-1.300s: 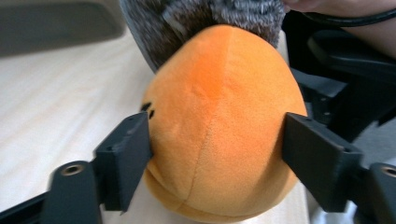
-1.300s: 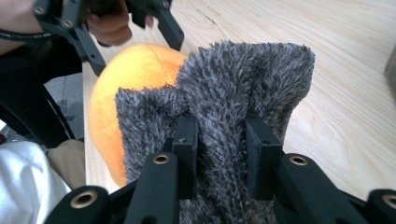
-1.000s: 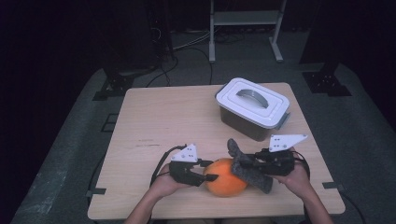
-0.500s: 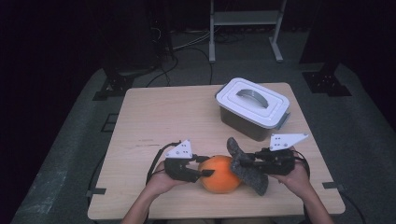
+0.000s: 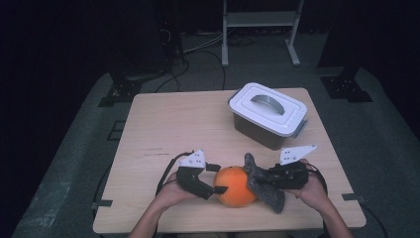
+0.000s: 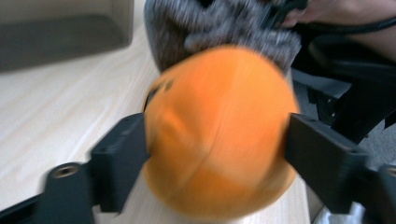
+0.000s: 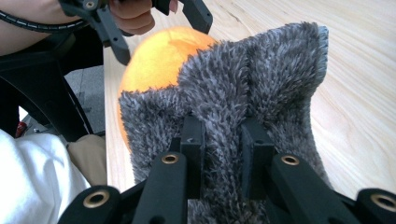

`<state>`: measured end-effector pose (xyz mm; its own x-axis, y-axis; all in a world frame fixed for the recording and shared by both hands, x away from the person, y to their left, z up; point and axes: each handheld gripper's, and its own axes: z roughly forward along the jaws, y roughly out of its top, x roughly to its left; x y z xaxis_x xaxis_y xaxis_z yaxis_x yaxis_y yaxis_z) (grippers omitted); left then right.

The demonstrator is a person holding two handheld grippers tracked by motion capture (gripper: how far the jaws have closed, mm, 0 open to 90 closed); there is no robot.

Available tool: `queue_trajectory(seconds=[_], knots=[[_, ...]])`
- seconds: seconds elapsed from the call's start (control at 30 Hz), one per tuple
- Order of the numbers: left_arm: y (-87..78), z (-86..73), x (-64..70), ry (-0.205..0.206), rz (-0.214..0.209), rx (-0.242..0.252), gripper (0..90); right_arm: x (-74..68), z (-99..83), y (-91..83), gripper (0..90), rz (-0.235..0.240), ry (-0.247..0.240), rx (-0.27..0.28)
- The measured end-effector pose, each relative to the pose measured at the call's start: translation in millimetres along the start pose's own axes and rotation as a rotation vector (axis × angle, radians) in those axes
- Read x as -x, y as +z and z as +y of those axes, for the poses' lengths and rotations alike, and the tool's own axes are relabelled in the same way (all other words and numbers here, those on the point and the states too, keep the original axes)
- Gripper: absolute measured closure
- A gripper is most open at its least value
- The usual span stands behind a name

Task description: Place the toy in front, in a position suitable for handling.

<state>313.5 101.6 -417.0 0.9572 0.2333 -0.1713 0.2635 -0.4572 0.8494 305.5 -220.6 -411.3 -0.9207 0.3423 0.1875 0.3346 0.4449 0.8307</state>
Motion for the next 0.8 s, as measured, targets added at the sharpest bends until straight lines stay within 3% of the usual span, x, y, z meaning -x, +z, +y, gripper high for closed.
queue_trajectory(seconds=[0.13, 0.23, 0.27, 0.33, 0.37, 0.47, 0.57, 0.63, 0.7, 0.73, 0.8], knots=[[6.0, -4.7, -2.0, -0.029, -0.038, 0.004, 21.5, 6.4, -4.0, -1.9, 73.4, 0.0, 0.032, 0.006], [2.3, -3.0, 2.5, 0.023, 0.003, 0.003, 46.2, 4.8, -1.2, -2.4, 74.6, -0.008, 0.035, 0.023], [0.3, -0.8, 3.8, 0.031, 0.004, -0.001, 46.2, 4.8, -1.2, -2.4, 74.6, -0.008, 0.035, 0.023], [-8.3, 6.7, 7.6, 0.061, 0.032, 0.003, 50.1, 0.2, 6.1, -7.9, 75.5, -0.033, 0.024, 0.076], [-8.3, 6.7, 7.6, 0.061, 0.032, 0.003, 50.2, 0.2, 6.1, -7.9, 75.5, -0.033, 0.024, 0.076], [-10.7, 13.6, 12.8, 0.083, 0.066, -0.028, 50.4, -9.6, 19.2, -8.2, 75.7, -0.004, 0.014, 0.171], [-10.4, 15.3, 13.7, 0.093, 0.068, -0.038, 50.4, -16.7, 24.4, -1.1, 75.2, -0.001, -0.018, 0.157], [-11.7, 16.2, 14.3, 0.095, 0.079, -0.046, 50.4, -19.7, 23.4, 7.9, 74.9, -0.012, -0.041, 0.11], [-15.1, 17.5, 14.5, 0.098, 0.085, -0.044, 50.4, -16.6, 19.3, 11.1, 74.8, -0.014, -0.032, 0.092], [-17.1, 18.8, 14.9, 0.1, 0.089, -0.044, 50.4, -14.0, 16.6, 12.1, 74.8, -0.041, -0.031, 0.065], [-21.5, 21.6, 14.3, 0.104, 0.097, -0.039, 50.4, -13.4, 15.5, 14.3, 74.7, -0.046, -0.018, 0.063]])
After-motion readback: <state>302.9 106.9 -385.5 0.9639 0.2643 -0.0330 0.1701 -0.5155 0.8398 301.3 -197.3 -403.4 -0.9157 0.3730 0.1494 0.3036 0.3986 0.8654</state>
